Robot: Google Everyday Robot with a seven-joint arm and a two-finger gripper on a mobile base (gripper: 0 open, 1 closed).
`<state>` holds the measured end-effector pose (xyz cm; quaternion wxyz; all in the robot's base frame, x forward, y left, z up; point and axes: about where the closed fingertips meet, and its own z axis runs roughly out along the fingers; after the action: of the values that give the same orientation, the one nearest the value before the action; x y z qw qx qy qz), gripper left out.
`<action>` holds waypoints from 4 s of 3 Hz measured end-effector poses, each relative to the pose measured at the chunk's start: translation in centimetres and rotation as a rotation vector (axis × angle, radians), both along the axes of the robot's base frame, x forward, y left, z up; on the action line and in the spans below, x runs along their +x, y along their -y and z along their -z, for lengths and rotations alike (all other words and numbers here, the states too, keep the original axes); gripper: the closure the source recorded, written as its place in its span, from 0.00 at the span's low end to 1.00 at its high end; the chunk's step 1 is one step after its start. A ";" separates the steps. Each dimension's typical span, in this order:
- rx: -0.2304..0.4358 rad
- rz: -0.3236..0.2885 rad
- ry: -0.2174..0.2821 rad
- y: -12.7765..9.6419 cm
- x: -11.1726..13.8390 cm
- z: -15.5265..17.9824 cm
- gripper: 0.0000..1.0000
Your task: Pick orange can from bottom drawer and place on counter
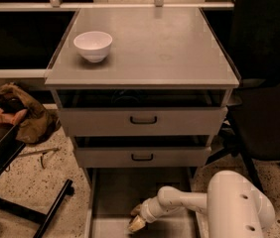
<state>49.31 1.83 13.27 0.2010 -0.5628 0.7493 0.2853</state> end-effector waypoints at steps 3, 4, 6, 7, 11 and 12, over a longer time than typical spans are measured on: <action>0.014 0.000 0.047 -0.1 -0.1 -3.8 1.00; 0.027 0.003 0.125 0.1 0.1 -8.7 1.00; 0.026 -0.008 0.128 0.0 -0.3 -9.3 0.80; 0.026 -0.008 0.128 0.0 -0.3 -9.3 0.57; -0.086 0.159 0.138 6.0 -1.3 -10.5 0.00; -0.185 0.273 0.095 9.7 -4.0 -10.9 0.00</action>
Offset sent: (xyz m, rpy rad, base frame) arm 0.0002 -0.0004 0.0189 0.0092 -0.0166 -0.0065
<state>45.29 -7.84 24.16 0.2204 -0.4848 0.8315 0.1582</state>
